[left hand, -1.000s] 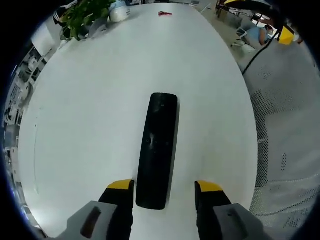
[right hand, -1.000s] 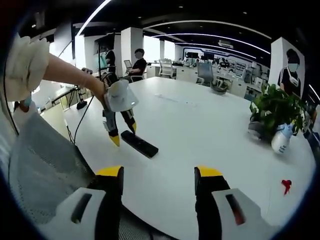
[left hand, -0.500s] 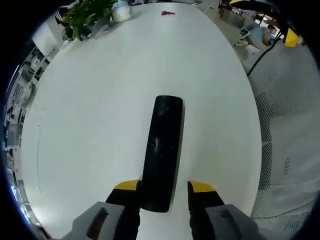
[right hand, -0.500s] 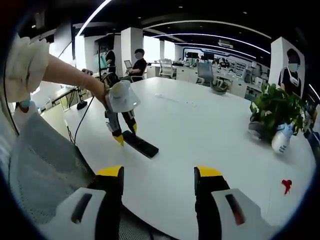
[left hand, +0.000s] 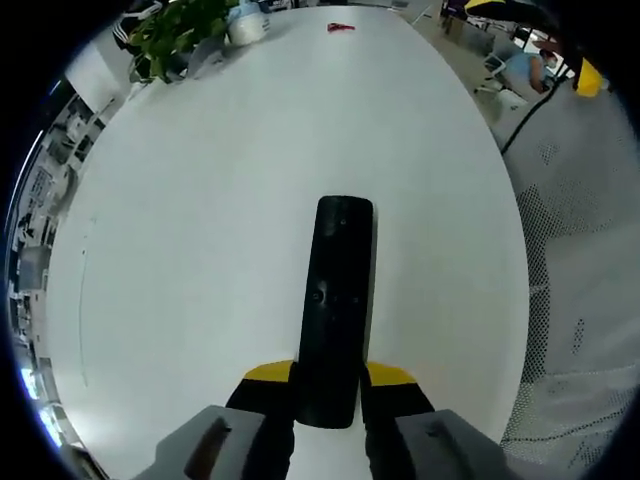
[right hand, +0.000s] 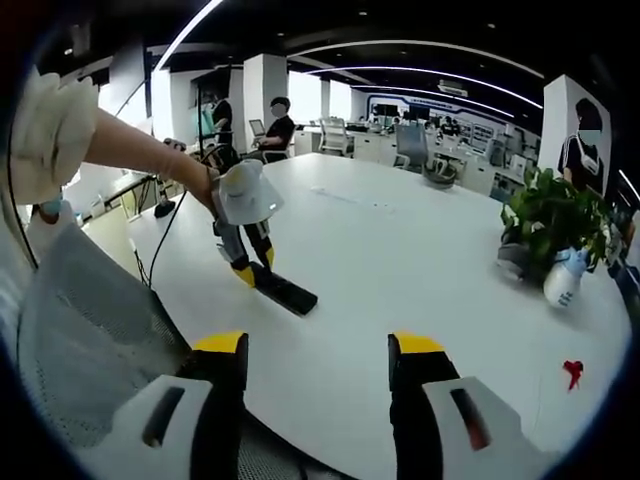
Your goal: Press the specified remote control buttons in sequence, fully releasing each button before pressing the next.
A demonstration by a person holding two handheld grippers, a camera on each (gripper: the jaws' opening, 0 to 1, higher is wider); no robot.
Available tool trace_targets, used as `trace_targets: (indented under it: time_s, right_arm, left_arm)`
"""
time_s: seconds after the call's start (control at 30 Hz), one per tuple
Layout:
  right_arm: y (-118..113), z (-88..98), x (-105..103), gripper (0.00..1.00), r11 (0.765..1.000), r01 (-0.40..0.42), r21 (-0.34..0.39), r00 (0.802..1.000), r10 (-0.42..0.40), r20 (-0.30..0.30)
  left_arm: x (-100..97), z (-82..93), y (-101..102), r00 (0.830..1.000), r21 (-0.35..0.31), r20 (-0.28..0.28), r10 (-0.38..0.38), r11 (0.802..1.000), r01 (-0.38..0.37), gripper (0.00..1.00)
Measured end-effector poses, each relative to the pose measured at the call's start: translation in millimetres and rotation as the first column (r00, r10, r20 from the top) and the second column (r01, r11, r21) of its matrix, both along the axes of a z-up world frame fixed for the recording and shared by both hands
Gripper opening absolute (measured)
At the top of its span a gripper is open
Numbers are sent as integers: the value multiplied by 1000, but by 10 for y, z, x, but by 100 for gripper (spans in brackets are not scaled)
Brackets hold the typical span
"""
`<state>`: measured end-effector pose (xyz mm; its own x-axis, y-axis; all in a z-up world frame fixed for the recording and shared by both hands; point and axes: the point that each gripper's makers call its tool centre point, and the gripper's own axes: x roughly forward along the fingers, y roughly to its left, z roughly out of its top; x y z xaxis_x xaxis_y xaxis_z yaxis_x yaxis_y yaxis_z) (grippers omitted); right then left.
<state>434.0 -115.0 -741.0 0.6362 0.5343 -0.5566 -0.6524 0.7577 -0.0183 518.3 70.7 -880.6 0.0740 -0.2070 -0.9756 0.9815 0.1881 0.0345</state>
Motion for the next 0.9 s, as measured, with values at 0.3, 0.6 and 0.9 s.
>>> trace_targets:
  time_s: [0.3,0.6,0.9]
  right_arm:
    - [-3,-2,-1,58,1000,0,-4,1000,0,0]
    - [-11,-6,1,58,1000,3,-6,1000,-3,-1]
    - [-10,-11,0,58,1000,2,-6,1000,-2,-4]
  left_arm:
    - [-4,4,-3,1000,-4,6,-11,1000,11,25]
    - [-22,6,-8,1000,-12,7,-10,1000,10,24]
    - [-64,8,-5,1000,-25,11,-5,1000,5,24]
